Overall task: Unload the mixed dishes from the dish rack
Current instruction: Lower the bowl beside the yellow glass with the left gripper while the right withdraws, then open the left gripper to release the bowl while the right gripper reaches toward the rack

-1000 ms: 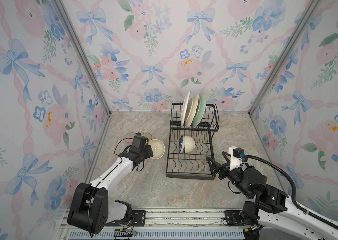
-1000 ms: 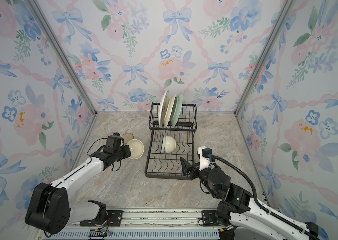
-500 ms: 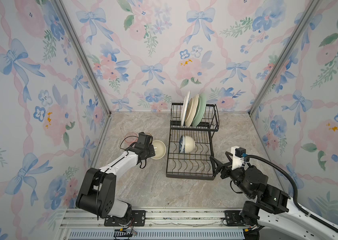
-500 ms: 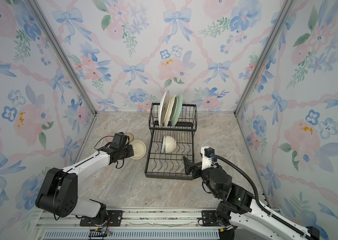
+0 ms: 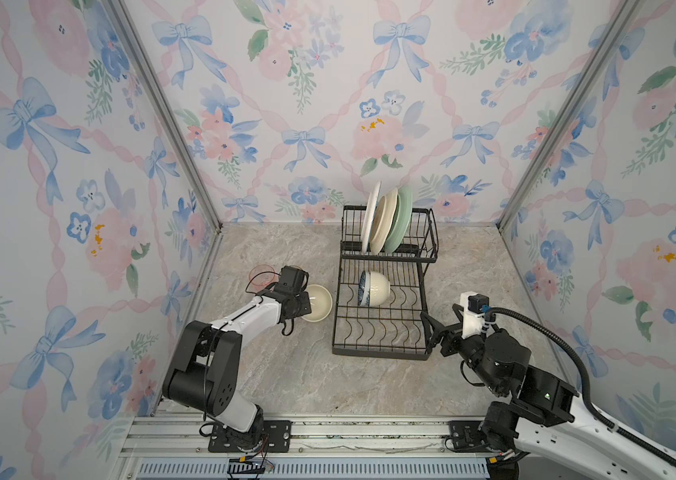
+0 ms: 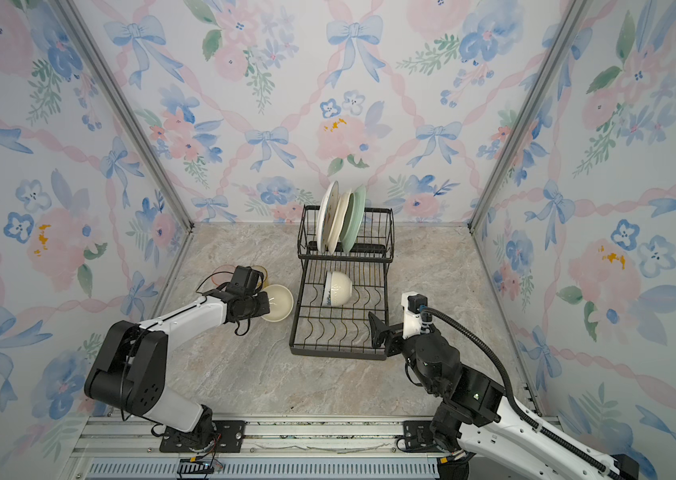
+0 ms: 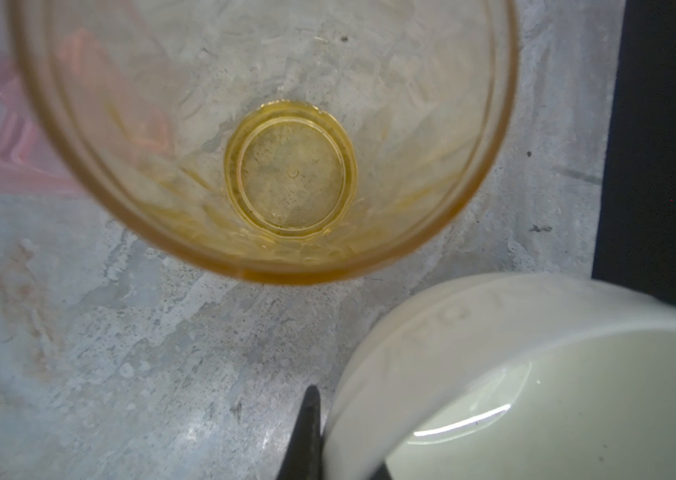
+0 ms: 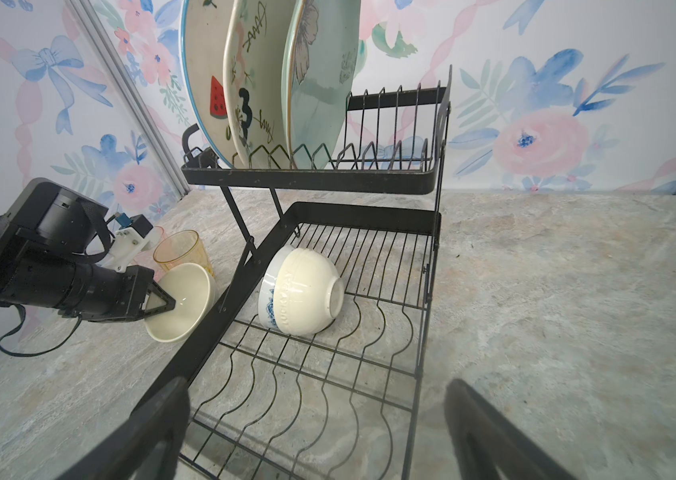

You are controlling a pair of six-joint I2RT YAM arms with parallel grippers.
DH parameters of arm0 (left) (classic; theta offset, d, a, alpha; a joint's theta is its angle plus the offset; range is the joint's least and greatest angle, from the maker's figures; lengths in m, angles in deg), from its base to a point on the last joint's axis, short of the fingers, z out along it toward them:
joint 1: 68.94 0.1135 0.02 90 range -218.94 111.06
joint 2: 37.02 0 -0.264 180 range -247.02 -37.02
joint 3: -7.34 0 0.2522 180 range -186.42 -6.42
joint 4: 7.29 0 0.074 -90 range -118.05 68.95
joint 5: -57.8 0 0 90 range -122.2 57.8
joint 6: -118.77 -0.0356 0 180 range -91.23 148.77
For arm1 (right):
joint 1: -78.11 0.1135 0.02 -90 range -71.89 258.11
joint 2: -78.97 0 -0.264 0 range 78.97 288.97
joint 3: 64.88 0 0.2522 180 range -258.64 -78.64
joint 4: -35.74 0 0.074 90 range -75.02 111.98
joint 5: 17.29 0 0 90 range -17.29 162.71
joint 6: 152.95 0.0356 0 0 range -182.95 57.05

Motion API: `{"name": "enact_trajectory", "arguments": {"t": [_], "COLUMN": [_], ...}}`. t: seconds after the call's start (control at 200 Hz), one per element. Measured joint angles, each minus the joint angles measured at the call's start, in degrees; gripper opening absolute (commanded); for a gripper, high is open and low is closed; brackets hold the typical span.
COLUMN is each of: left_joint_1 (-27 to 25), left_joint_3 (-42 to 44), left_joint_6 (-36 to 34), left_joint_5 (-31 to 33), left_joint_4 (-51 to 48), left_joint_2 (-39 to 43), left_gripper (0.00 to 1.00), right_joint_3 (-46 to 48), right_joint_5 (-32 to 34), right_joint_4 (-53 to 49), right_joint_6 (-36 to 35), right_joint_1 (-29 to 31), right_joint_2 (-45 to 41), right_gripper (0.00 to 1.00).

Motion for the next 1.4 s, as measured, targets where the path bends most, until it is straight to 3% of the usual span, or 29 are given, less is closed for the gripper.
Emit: {"name": "enact_trajectory", "arguments": {"t": [0.12,0.26,0.405,0.585,1.12,1.4], "left_joint_1": [0.0,0.0,-0.6,-2.5,-2.8,-2.8], "left_joint_3": [-0.1,-0.8,-1.0,-2.7,-1.6,0.9], "left_joint_6": [-0.5,-0.3,0.2,0.6,0.7,2.2], "left_joint_5": [-0.3,-0.8,-1.3,-1.4,-1.7,-0.2], "left_joint_4": [-0.4,-0.3,-0.5,-1.2,-4.2,-4.9], "left_joint_2": [-0.3,-0.4,-0.4,-0.3,5.8,10.9], "left_gripper": [0.19,0.25,0.44,0.98,0.98,0.98], "right_joint_3": [0.0,0.0,-0.2,-1.9,-4.7,-4.2], "right_joint_5": [0.8,1.8,2.2,2.3,0.2,-4.5], "right_joint_4": [-0.5,-1.0,-1.4,-2.6,-5.2,2.1], "right_joint_6": [1.3,3.1,4.4,5.6,8.5,9.6], "right_joint_1": [0.0,-0.4,-0.8,-1.2,-2.2,-2.5], "right_joint_2": [1.2,2.8,4.2,5.5,10.5,18.4], "right_gripper": [0.97,0.97,0.97,0.97,0.97,0.97]}}
